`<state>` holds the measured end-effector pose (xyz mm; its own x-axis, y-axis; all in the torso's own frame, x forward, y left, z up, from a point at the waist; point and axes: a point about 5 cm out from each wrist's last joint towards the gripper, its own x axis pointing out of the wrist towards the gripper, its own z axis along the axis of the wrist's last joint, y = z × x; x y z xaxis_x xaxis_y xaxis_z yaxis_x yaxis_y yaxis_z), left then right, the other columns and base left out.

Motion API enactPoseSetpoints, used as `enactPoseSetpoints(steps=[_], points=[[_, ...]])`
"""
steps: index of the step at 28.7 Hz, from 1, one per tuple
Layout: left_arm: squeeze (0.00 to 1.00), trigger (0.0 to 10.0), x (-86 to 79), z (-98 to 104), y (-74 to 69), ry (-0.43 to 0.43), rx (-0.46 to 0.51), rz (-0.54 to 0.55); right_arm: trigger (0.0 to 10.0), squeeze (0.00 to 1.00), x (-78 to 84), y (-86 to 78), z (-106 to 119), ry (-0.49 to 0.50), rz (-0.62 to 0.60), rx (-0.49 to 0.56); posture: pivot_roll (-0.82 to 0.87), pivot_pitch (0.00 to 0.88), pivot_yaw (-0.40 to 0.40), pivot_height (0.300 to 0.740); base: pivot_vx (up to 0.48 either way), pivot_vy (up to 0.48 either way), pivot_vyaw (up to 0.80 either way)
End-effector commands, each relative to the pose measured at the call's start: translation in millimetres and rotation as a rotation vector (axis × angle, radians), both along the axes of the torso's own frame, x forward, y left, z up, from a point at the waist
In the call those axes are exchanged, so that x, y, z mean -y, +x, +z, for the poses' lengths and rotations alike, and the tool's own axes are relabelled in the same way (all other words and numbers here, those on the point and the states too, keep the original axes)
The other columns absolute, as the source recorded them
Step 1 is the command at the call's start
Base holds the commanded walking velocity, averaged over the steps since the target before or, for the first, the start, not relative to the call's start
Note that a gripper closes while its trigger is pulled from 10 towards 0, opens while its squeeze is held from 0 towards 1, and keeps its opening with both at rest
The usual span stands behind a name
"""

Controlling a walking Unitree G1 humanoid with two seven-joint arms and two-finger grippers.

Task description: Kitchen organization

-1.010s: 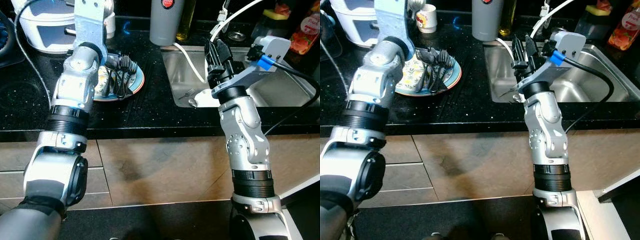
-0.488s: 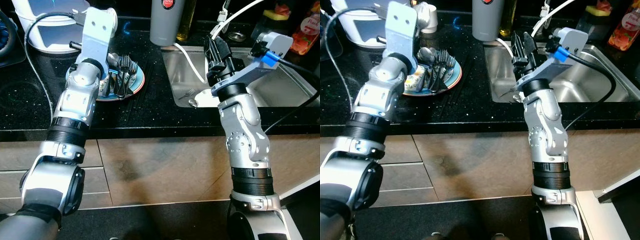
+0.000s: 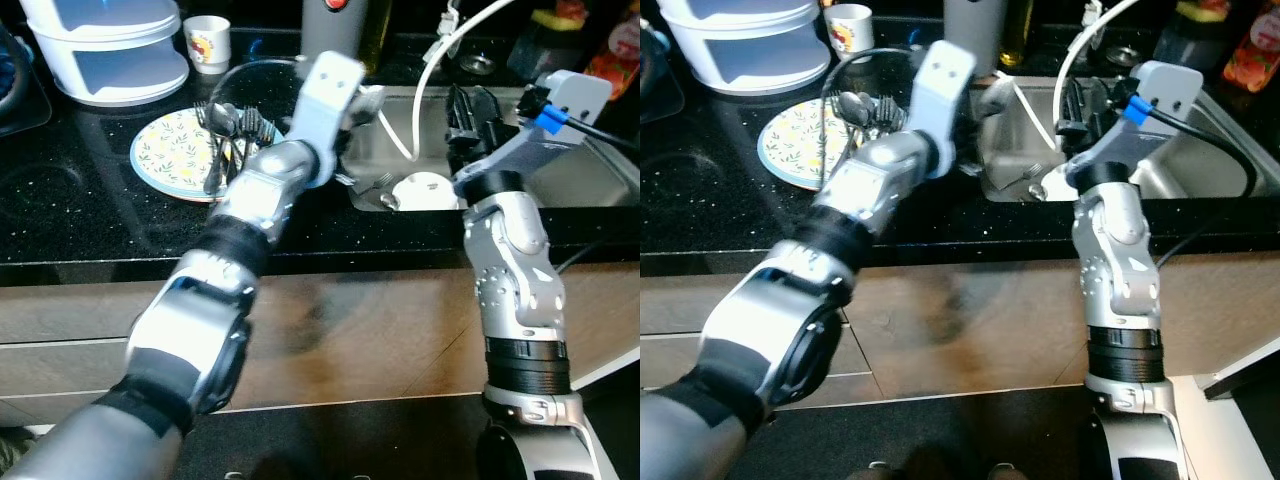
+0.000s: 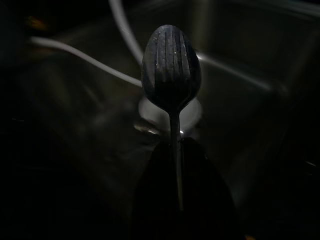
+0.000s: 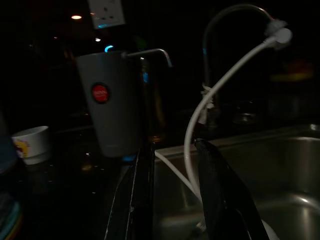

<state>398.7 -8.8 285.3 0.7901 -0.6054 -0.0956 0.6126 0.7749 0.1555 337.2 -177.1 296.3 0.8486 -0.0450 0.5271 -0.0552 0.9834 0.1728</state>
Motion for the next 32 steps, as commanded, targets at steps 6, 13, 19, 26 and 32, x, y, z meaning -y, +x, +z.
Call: enactPoseSetpoints(steps=[6, 13, 19, 26, 32], points=[[1.0, 10.0, -3.5, 7, 3.9, -0.09, 0.09, 0.032, 10.0, 0.0, 1.3, -6.6, 0, 0.002, -0.015, 0.011, 0.09, 0.154, 0.01, 0.74, 0.0, 0.0, 0.0], [0.0, 10.0, -34.7, 40, 12.1, -0.051, 0.286, 0.163, 10.0, 0.0, -4.4, -3.5, 3, 0.013, 0.017, 0.023, 0.13, 0.144, -0.014, 0.74, 0.0, 0.0, 0.0], [0.0, 10.0, -65.5, 34, 16.9, 0.014, 0.298, 0.246, 10.0, 0.0, -14.8, -2.2, 7, 0.013, 0.069, 0.042, 0.14, 0.129, -0.029, 0.74, 0.0, 0.0, 0.0], [0.0, 10.0, -115.7, 31, 3.8, -0.025, 0.287, 0.322, 10.0, 0.0, -32.1, -6.8, 3, -0.023, 0.197, 0.039, 0.15, 0.114, -0.045, 0.74, 0.0, 0.0, 0.0], [0.0, 10.0, -137.9, 19, 3.1, 0.01, 0.211, 0.407, 10.0, 0.0, -36.7, -5.4, 2, -0.017, 0.22, 0.034, 0.16, 0.111, -0.054, 0.74, 0.0, 0.0, 0.0]])
